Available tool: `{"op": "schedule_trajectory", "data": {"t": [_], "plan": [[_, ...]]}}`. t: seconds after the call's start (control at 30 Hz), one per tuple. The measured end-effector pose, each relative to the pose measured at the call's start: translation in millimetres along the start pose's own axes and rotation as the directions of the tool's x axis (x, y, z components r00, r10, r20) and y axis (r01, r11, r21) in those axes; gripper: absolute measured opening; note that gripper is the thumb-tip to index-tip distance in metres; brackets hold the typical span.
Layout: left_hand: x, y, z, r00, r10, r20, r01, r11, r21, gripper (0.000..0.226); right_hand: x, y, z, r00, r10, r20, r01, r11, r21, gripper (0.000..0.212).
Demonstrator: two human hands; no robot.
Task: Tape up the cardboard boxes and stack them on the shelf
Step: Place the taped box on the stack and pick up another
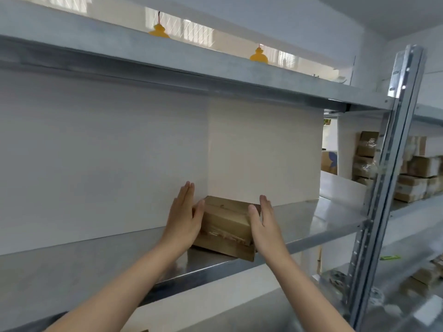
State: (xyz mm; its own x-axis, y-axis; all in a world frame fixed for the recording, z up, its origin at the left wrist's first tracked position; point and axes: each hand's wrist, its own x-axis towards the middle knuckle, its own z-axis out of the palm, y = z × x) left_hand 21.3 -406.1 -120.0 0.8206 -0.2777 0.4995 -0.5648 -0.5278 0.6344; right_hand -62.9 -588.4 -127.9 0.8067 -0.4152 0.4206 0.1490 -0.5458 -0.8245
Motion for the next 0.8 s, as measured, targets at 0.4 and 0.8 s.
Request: {"op": "schedule_trajectory", "data": {"t": [0.4,0.8], "plan": [[-57.7,9.1,-45.8,0.92,-0.364,-0.145,0.211,0.771,-0.6,0.024,-4.5,-19.8,45.6,0.951,-0.121,0.284,-0.06,0.83,0.554,0.075],[-216.0,-30.7,-231.3,0.674,-0.503,-0.541,0.237,0.841,-0.486,0.038,-129.0,-157.3,185.2,0.69,-0.543,0.479,0.02,0.675,0.737,0.076]]}}
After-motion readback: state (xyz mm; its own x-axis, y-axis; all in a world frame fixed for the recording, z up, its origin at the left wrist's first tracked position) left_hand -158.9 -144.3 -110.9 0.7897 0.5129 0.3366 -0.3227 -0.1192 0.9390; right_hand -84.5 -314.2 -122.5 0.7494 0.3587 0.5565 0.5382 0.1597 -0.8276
